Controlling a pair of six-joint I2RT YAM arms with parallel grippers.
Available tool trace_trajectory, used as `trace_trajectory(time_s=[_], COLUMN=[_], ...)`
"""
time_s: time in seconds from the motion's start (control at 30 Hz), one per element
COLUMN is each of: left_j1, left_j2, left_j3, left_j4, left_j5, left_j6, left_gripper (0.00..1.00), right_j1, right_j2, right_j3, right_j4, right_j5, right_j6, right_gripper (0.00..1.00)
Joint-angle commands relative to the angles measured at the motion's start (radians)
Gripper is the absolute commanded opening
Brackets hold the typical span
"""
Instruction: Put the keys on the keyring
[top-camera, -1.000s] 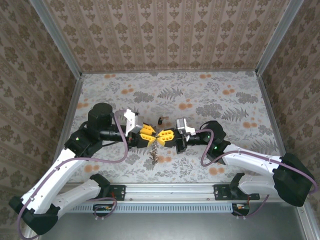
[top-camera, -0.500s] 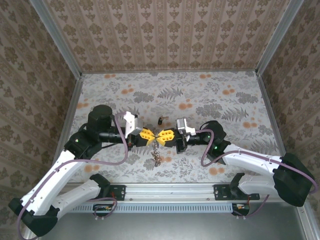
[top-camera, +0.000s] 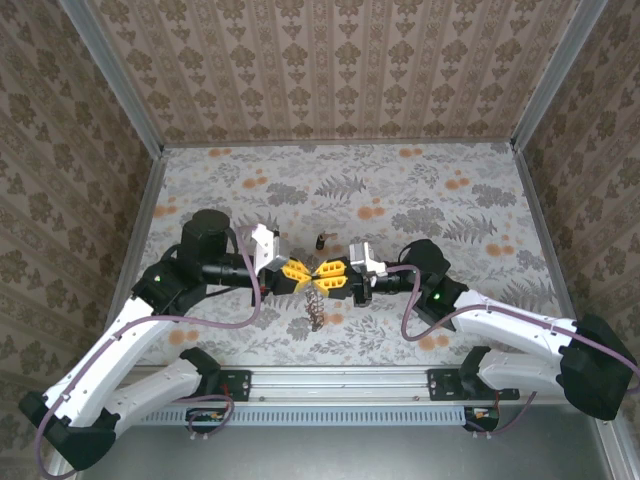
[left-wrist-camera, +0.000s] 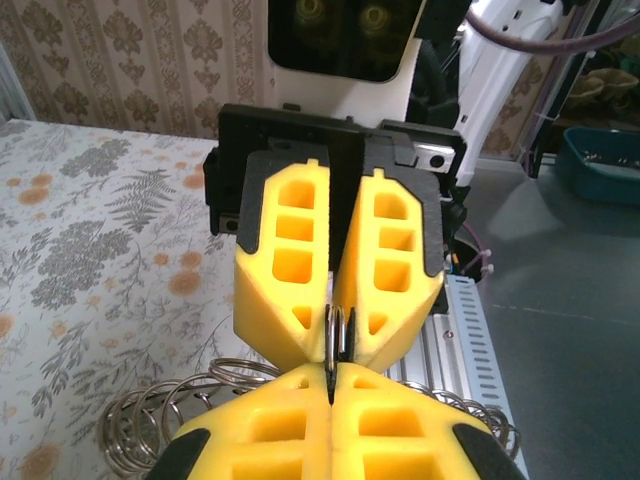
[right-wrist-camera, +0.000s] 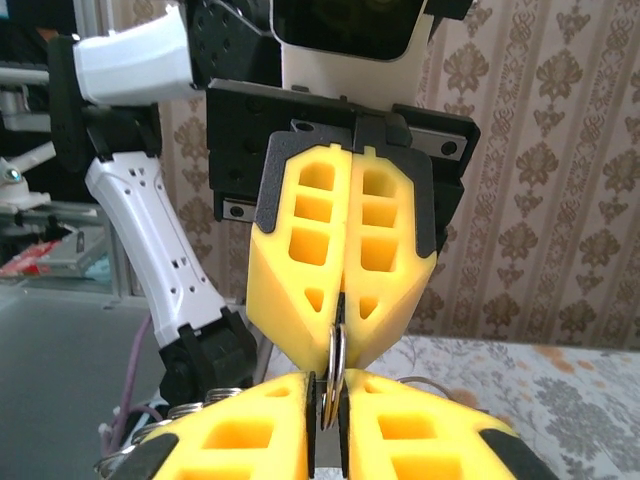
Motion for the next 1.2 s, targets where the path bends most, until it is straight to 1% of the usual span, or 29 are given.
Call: trace_trajectory(time_s=[0.0,0.07,0.23,0.27,0.33,0.4,0.47,0.53,0.57,0.7,0.8,0.9,0.97,1.0,1.03,1.1,1.17], left_j1=[-0.007,-0.006,-0.010,-0.013,-0.015,-0.016,-0.016,-0.017,-0.018,-0.015,-0.012,-0.010,-0.009,-0.009,-0.008,-0.010,-0.009], left_j2=[-0.009,-0.005,0.000,0.000,0.002,0.004,-0.002,-0.014,-0.021,-0.031,-0.021,-0.020,-0.020,-0.019,-0.019,-0.020,-0.020], left_j3=[0.051,0.059,0.069,0.069,0.069,0.066,0.057,0.034,0.023,0.002,0.027,0.039,0.041,0.042,0.043,0.047,0.051], left_j4=[-0.056,-0.086,-0.118,-0.123,-0.132,-0.131,-0.109,-0.065,-0.046,-0.007,-0.046,-0.053,-0.045,-0.037,-0.030,-0.021,-0.022], left_j5=[-0.054,-0.068,-0.082,-0.086,-0.086,-0.085,-0.092,-0.082,-0.077,-0.052,-0.050,-0.033,-0.015,-0.007,0.004,0.010,0.008], left_j6=[0.053,0.069,0.094,0.098,0.112,0.112,0.090,0.064,0.054,0.020,0.026,0.028,0.027,0.025,0.024,0.024,0.032], left_gripper=[0.00,0.00,0.00,0.00,0.00,0.00,0.00,0.23,0.27,0.23,0.24,0.22,0.19,0.15,0.09,0.01,0.00], right_j1=[0.007,0.008,0.007,0.009,0.008,0.007,0.007,0.007,0.008,0.006,0.008,0.008,0.010,0.011,0.011,0.012,0.017], right_j2=[-0.034,-0.033,-0.015,-0.012,-0.003,0.006,0.014,0.026,0.033,0.062,0.061,0.057,0.059,0.059,0.058,0.055,0.041], right_j3=[0.060,0.076,0.092,0.093,0.099,0.104,0.091,0.062,0.049,0.020,0.011,0.020,0.020,0.020,0.019,0.020,0.029], right_j4=[-0.202,-0.240,-0.265,-0.266,-0.267,-0.256,-0.190,-0.055,0.002,0.207,0.273,0.261,0.264,0.262,0.258,0.234,0.152], right_j5=[0.046,0.039,0.034,0.036,0.035,0.027,0.022,0.021,0.022,0.022,0.025,0.003,-0.010,-0.014,-0.017,-0.022,-0.037], right_j6=[-0.119,-0.135,-0.136,-0.137,-0.134,-0.123,-0.083,-0.014,0.017,0.121,0.144,0.141,0.144,0.144,0.142,0.132,0.082], right_gripper=[0.16,0.15,0.13,0.11,0.00,0.00,0.00,0.00,0.00,0.00,0.00,0.00,0.00,0.00,0.00,0.00,0.00])
